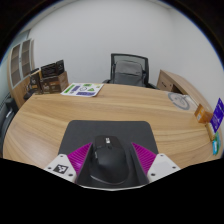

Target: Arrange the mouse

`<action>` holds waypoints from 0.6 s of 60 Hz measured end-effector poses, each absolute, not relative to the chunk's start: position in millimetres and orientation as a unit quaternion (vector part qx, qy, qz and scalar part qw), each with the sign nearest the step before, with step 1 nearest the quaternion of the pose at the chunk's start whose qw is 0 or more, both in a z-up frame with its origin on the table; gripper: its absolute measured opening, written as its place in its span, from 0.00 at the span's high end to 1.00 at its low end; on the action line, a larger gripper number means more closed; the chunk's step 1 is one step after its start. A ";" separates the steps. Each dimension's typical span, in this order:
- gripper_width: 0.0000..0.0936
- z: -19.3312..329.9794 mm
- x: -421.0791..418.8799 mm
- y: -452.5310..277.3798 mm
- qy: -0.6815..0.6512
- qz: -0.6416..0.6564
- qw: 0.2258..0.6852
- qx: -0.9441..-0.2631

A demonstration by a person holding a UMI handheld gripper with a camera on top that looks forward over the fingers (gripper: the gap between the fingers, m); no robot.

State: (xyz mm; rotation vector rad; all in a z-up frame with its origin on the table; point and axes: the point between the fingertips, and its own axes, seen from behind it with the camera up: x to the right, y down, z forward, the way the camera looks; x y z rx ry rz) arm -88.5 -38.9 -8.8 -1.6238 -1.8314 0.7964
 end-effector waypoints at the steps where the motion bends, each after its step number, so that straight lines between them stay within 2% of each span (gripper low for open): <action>1: 0.08 -5.9 -88.5 -37.3 -0.681 0.298 0.282 -0.606; 4: 0.11 5.4 -86.3 -32.9 -0.675 0.302 0.287 -0.608; 12: 0.08 58.7 -65.4 -12.4 -0.659 0.317 0.294 -0.615; 24: 0.08 145.8 17.9 30.7 -0.650 0.322 0.302 -0.619; 36: 0.08 195.0 115.6 73.8 -0.644 0.305 0.319 -0.625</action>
